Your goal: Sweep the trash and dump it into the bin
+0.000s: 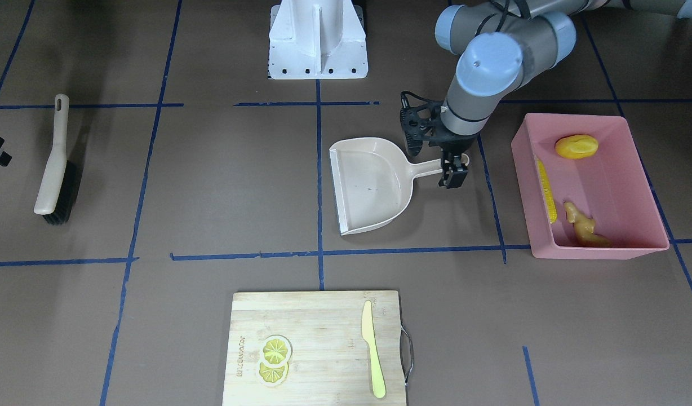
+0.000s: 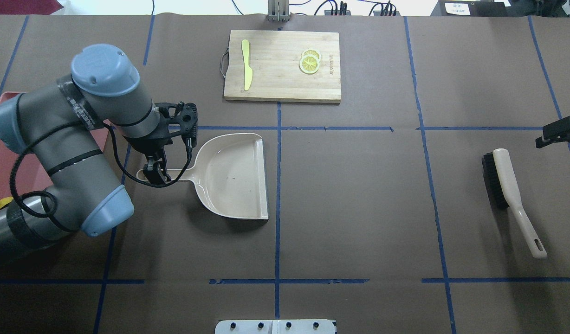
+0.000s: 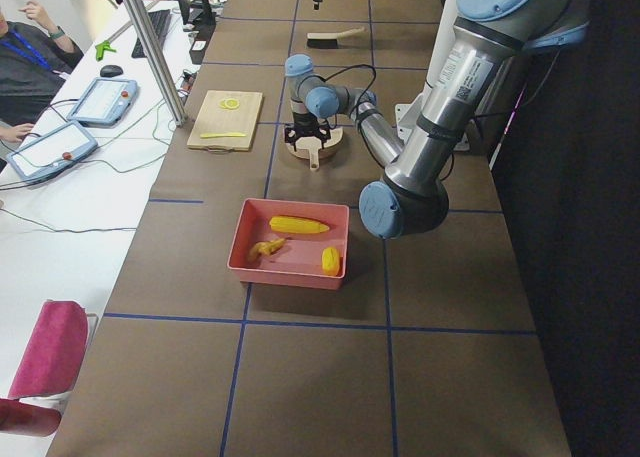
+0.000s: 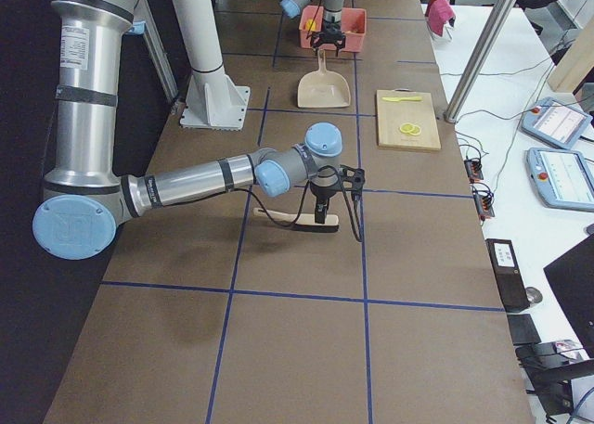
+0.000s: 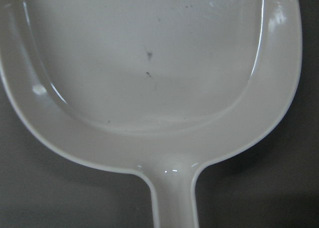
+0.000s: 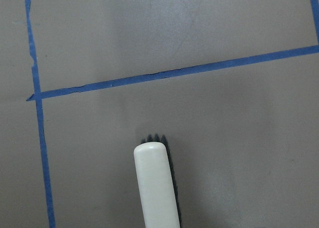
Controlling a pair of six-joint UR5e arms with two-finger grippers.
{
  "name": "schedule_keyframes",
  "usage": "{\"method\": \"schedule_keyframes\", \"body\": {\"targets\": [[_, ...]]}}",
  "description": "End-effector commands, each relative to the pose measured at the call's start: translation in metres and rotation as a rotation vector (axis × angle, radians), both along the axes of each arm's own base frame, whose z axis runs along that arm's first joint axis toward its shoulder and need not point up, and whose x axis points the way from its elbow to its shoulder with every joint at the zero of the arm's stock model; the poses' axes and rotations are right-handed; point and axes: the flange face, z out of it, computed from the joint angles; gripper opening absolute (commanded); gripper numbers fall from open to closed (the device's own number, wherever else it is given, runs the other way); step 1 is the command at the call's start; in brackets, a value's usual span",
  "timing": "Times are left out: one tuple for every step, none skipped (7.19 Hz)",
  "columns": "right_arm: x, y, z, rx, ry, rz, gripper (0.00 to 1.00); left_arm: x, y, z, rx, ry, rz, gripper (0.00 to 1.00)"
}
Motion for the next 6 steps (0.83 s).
{"method": "schedule_keyframes", "body": {"targets": [[0.000,0.000,-0.007,0.013,-0.006,-0.001,0.99,-0.065,-0.018,0.013,-0.184,-0.168,-0.121,1.00],[0.001,-0.004,-0.011,0.025,-0.009,0.002,0.99,-0.102,-0.041,0.014,-0.158,-0.128,-0.194,1.00],[0.005,-0.005,-0.012,0.028,-0.009,0.010,0.99,-0.151,-0.065,0.030,-0.180,-0.134,-0.290,1.00],[0.010,-0.007,-0.012,0.031,-0.011,0.016,0.99,-0.218,-0.091,0.035,-0.220,-0.126,-0.439,1.00],[0.019,-0.009,-0.009,0.062,-0.004,0.001,0.99,-0.260,-0.097,0.055,-0.284,-0.141,-0.540,1.00],[0.034,-0.011,0.000,0.096,0.014,-0.022,0.99,-0.286,-0.094,0.092,-0.405,-0.168,-0.664,1.00]]}}
